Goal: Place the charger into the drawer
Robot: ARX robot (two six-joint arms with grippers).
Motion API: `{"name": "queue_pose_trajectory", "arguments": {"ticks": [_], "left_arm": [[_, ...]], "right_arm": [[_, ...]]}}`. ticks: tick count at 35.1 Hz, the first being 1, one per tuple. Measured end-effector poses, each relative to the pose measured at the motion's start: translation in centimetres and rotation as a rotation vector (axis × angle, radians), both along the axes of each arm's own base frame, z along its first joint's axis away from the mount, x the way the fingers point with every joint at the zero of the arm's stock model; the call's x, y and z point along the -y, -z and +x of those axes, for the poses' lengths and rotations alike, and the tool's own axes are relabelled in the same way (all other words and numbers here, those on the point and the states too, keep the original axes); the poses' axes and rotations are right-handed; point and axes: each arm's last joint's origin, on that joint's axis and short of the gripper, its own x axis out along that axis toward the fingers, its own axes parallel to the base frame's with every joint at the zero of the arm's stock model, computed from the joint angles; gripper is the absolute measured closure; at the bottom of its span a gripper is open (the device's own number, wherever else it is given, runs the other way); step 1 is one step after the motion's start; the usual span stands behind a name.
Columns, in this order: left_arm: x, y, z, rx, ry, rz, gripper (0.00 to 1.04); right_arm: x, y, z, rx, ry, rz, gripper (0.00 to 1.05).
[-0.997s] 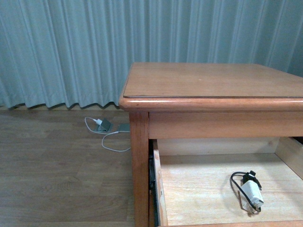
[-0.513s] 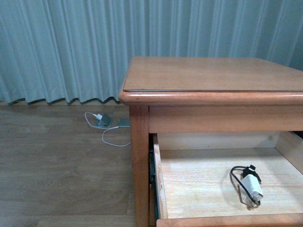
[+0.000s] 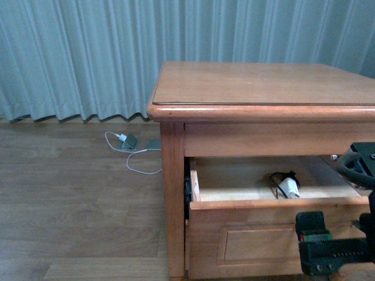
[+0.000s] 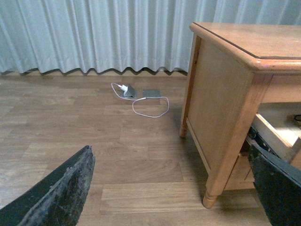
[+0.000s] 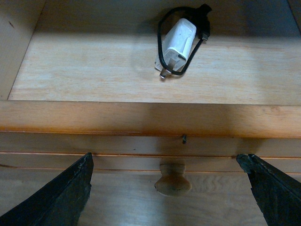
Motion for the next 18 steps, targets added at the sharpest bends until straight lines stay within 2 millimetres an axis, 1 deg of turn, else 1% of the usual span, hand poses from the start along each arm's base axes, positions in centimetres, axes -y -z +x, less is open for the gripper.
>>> {"name": "queue_pose_trajectory", "arguments": {"ticks": [7,11,12,18], "left_arm": [[0.0,0.0,0.0,0.0,0.0,0.0,0.06],[0.0,0.0,0.0,0.0,0.0,0.0,0.06],[0.0,0.0,0.0,0.0,0.0,0.0,0.06],[0.0,0.0,0.0,0.0,0.0,0.0,0.06]], "right_arm": [[-0.8,1.0,3.7,0.077,0.021,0.003,0.09],[-1.1,1.2,5.0,0.102,0.024,0.001,0.09],[-1.2,1.3,5.6,0.112,0.026,0.002,0.09],[-1.8,1.8,8.0,0.129,0.032,0.028,0.09]]}}
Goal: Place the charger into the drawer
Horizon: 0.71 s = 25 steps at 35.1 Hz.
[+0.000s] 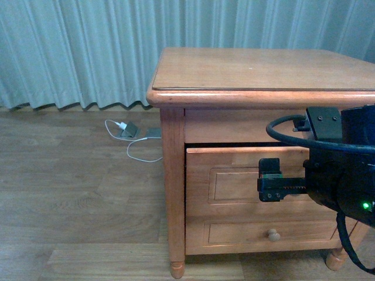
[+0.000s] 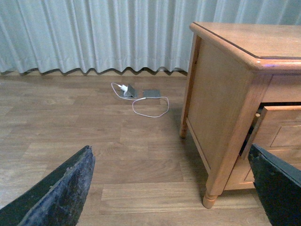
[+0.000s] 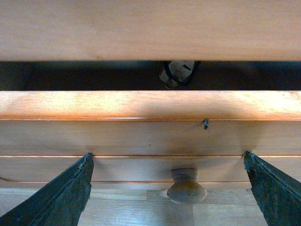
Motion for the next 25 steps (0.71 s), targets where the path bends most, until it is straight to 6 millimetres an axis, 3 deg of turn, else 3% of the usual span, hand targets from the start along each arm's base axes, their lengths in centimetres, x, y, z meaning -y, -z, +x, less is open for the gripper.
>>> {"name": "queue_pose_trajectory", "arguments": {"ticks": [9,25], "left_arm": [[0.0,0.0,0.0,0.0,0.0,0.0,0.06],[0.0,0.0,0.0,0.0,0.0,0.0,0.06]], "right_arm": [[-0.3,0.8,1.8,0.016,0.028,0.073,0.09],[0.0,1.1,1.8,0.051,0.028,0.113,0.09]]}}
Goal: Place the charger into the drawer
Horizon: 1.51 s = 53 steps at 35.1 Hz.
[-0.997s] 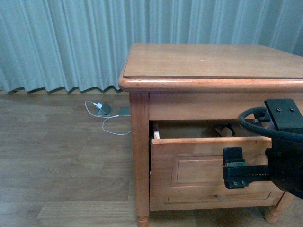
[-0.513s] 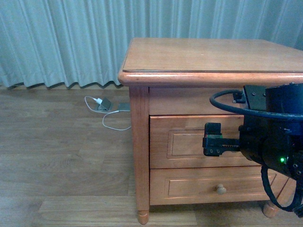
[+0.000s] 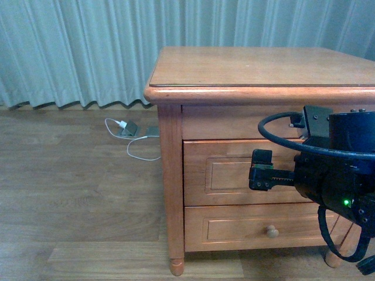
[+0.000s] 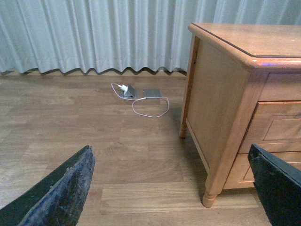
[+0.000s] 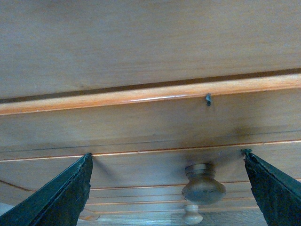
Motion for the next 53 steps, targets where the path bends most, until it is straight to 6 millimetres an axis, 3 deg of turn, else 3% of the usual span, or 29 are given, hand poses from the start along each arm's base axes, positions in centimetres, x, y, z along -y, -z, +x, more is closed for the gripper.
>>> {"name": "queue_pose_trajectory", "arguments": {"ticks": [5,11,21,29,34,39,41,45,53], "left_arm": [[0.0,0.0,0.0,0.0,0.0,0.0,0.06],[0.0,0.0,0.0,0.0,0.0,0.0,0.06],[0.0,0.0,0.0,0.0,0.0,0.0,0.06],[0.0,0.0,0.0,0.0,0.0,0.0,0.06],[0.0,0.0,0.0,0.0,0.0,0.0,0.06],[0.0,0.0,0.0,0.0,0.0,0.0,0.06],[0.0,0.0,0.0,0.0,0.0,0.0,0.06],[0.0,0.0,0.0,0.0,0.0,0.0,0.06],[0.0,0.0,0.0,0.0,0.0,0.0,0.06]], "right_arm": [[0.7,-1.1,-1.2,-0.005,-0.016,0.011,0.09],[1.9,-4.0,-4.5,-0.018,-0.075,0.042,0.09],[5.3,-10.1,-13.7,-0.05,-0.119,0.104,0.09],[6.9,-12.5,-21.4,0.005,-0.107,0.114,0.09],[7.5,-12.8,-23.5,0.037,-0.078,0.137,0.09],[7.5,-12.9,-23.7,0.049,-0.075,0.146,0.09],[7.7,-12.6,-23.7,0.116,-0.025,0.095,0.13],[8.5,-12.0,-24.2,0.361,0.106,-0.055,0.34],[8.5,-10.6,-25.2,0.381,0.092,-0.111,0.81]]}}
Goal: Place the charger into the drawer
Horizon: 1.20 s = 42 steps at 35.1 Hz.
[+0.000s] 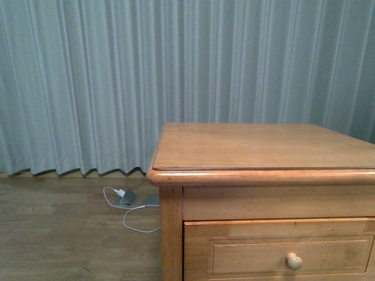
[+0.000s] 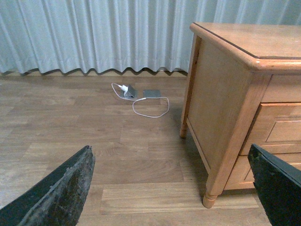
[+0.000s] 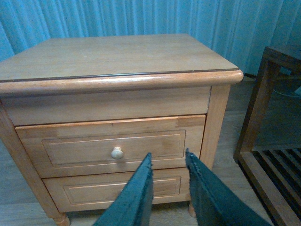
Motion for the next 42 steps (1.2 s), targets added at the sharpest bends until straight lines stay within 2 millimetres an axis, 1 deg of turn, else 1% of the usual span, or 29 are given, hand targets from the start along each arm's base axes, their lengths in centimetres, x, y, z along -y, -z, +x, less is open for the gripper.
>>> {"name": "queue_pose_trajectory", "arguments": {"ticks": [1,4,5,15,18,26,29,30,42], "left_arm": [[0.0,0.0,0.0,0.0,0.0,0.0,0.06],[0.0,0.0,0.0,0.0,0.0,0.0,0.06],[0.0,0.0,0.0,0.0,0.0,0.0,0.06],[0.0,0.0,0.0,0.0,0.0,0.0,0.06],[0.0,0.0,0.0,0.0,0.0,0.0,0.06],[0.0,0.0,0.0,0.0,0.0,0.0,0.06],[0.0,0.0,0.0,0.0,-0.001,0.0,0.06],[0.0,0.0,0.0,0.0,0.0,0.0,0.06],[0.0,0.0,0.0,0.0,0.0,0.0,0.06]], "right_arm": [[0.0,0.1,-0.1,0.0,0.0,-0.001,0.84],[0.0,0.2,-0.3,0.009,-0.001,-0.004,1.0],[0.0,0.2,-0.4,0.01,-0.001,-0.005,1.03],[0.0,1.0,-1.0,0.009,-0.001,-0.008,1.03],[0.0,1.8,-1.2,0.013,-0.001,-0.008,1.03],[0.0,1.8,-1.6,0.018,-0.001,-0.008,1.03],[0.0,2.2,-2.4,-0.016,-0.002,-0.008,1.03],[0.0,2.1,-2.6,0.007,-0.002,-0.008,1.03],[0.0,2.0,-2.6,0.012,-0.002,-0.008,1.03]]}}
